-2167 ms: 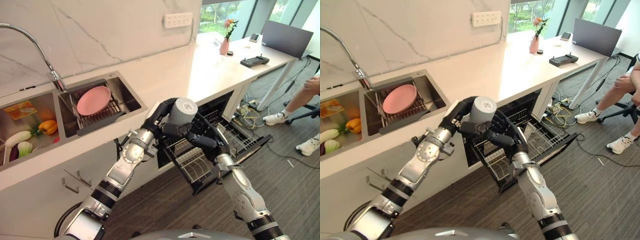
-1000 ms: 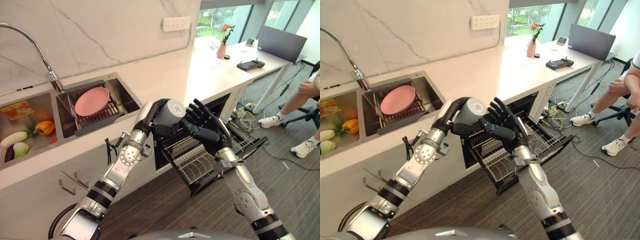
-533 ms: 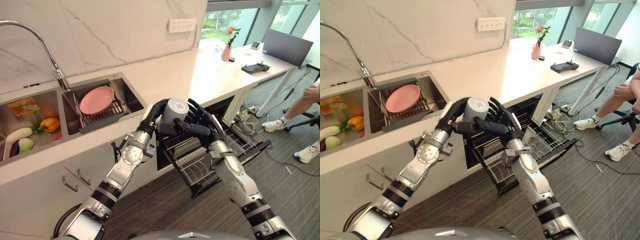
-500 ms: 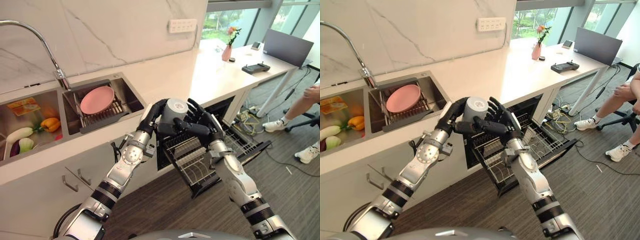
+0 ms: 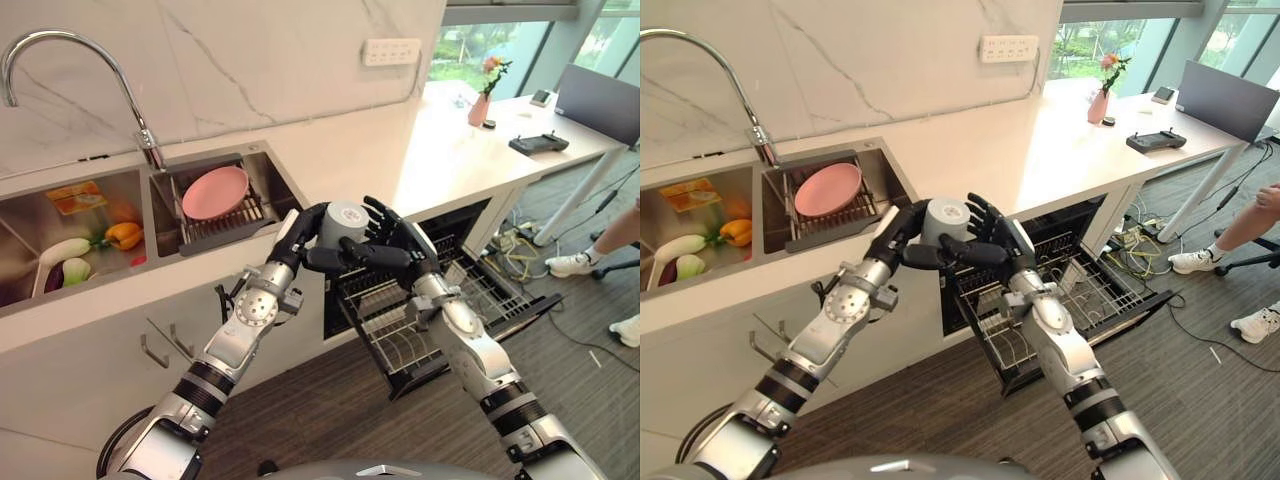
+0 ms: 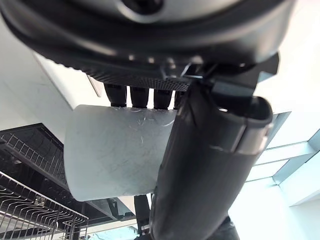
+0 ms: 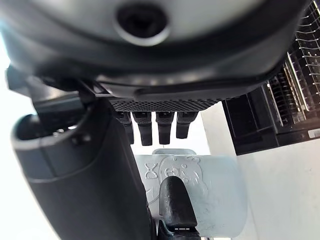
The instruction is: Place the dishes in the dishwasher.
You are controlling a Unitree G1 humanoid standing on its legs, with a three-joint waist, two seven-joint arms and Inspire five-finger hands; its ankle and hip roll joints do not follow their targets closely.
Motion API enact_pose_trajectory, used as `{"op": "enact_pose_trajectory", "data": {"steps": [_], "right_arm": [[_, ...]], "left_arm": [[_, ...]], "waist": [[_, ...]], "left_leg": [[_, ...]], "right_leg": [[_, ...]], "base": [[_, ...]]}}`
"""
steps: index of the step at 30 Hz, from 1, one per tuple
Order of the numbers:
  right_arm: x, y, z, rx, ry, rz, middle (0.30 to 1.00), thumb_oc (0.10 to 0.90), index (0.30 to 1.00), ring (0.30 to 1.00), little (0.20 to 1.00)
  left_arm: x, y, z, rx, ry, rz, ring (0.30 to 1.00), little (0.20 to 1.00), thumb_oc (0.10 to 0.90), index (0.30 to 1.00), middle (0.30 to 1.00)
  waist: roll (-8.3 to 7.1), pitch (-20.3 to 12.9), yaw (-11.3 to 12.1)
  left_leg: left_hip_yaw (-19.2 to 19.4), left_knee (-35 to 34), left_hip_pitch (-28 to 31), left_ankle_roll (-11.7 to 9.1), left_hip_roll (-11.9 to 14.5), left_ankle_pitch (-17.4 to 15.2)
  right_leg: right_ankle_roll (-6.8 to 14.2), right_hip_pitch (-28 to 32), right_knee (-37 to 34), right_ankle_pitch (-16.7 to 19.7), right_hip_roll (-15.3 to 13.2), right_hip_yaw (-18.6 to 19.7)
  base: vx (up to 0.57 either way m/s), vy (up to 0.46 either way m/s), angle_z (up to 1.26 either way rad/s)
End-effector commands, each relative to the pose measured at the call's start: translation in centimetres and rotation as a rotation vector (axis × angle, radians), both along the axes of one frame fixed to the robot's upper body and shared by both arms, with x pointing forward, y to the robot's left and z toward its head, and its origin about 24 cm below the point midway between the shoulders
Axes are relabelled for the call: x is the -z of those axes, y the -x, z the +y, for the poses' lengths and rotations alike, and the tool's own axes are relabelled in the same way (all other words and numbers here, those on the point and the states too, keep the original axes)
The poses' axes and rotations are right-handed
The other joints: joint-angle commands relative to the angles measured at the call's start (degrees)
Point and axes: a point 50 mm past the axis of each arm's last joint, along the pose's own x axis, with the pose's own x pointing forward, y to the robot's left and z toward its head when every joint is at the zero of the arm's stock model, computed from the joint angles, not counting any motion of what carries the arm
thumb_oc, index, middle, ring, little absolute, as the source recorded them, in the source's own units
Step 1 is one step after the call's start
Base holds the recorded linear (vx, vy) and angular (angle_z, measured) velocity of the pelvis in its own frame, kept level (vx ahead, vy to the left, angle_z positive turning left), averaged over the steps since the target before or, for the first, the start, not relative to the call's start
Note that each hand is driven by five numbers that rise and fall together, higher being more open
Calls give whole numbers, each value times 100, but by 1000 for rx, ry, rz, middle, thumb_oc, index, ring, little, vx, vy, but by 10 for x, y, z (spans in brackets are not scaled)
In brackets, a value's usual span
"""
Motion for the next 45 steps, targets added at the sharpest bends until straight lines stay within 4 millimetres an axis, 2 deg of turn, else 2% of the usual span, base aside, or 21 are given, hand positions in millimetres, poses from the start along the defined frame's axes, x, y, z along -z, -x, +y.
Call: {"op": "enact_pose_trajectory", "data": {"steps": [1,5,13,16,17,18,23,27,31,36,41,42,45], "right_arm": [[-55,-26,35,-172,-39,-192,900,800,900,900,900],[-53,-28,40,-249,-84,-131,900,800,900,900,900],[-60,-35,56,-310,-33,-135,900,800,900,900,900],[-59,-34,57,-298,-1,-152,900,800,900,900,900],[-60,-33,56,-270,73,-192,900,800,900,900,900],[-58,-34,55,-245,55,-191,900,800,900,900,900],[-54,-36,43,-137,191,-255,900,800,900,900,900],[-48,-34,46,-112,241,-267,900,800,900,900,900],[-42,-30,63,-136,239,-264,900,800,900,900,900],[-36,-23,85,-183,156,-218,900,800,900,900,900],[-23,-16,103,-207,132,-156,900,800,900,900,900],[-14,-12,109,-213,124,-110,900,800,900,900,900],[-12,-10,112,-219,113,-96,900,800,900,900,900]], "left_arm": [[-83,10,-74,389,176,-333,300,300,400,300,300],[-81,12,-79,447,182,-294,300,300,400,300,300],[-88,16,-85,505,246,-275,300,300,400,300,300],[-89,17,-85,502,268,-270,300,300,400,300,300],[-90,15,-85,483,289,-265,300,300,400,300,300],[-90,14,-86,470,301,-263,300,300,400,300,300],[-87,14,-90,455,369,-215,300,300,400,300,300],[-90,16,-101,468,397,-207,300,300,400,300,300],[-86,13,-116,455,401,-178,300,300,400,300,300],[-85,16,-129,461,386,-177,300,300,400,300,300],[-93,19,-138,477,352,-234,300,300,400,300,300],[-97,21,-142,482,346,-256,300,300,400,300,300],[-99,21,-144,487,340,-266,300,300,400,300,300]], "waist": [[-6,-78,181],[-25,-69,181],[-7,-55,180],[6,-54,176],[26,-49,174],[36,-45,174],[84,-38,183],[110,-28,181],[124,-15,150],[133,7,99],[149,27,62],[159,32,50],[164,37,42]], "left_leg": [[64,101,508,-303,168,-561],[82,101,505,-321,180,-549],[120,100,525,-340,195,-537],[120,102,530,-335,194,-538],[111,105,529,-328,194,-539],[105,103,526,-323,195,-536],[52,104,508,-300,195,-540],[18,106,517,-288,194,-544],[7,110,512,-284,193,-532],[20,115,520,-284,191,-526],[35,117,529,-286,189,-528],[37,117,529,-290,189,-525],[36,117,527,-294,189,-524]], "right_leg": [[257,-179,204,-271,-251,-318],[257,-184,191,-258,-243,-310],[253,-184,171,-247,-228,-282],[252,-177,167,-250,-232,-285],[248,-172,172,-263,-232,-295],[245,-168,170,-267,-233,-301],[244,-150,180,-293,-245,-343],[245,-126,183,-307,-252,-371],[233,-122,192,-323,-246,-367],[228,-138,203,-324,-255,-354],[229,-148,207,-329,-254,-330],[230,-151,212,-328,-255,-338],[230,-151,212,-330,-256,-334]], "base": [[0,0,0],[0,0,0],[0,0,0],[0,0,0],[0,0,0],[0,0,0],[0,0,0],[0,0,0],[0,0,0],[0,0,0],[0,0,0],[0,0,0],[0,0,0]]}}
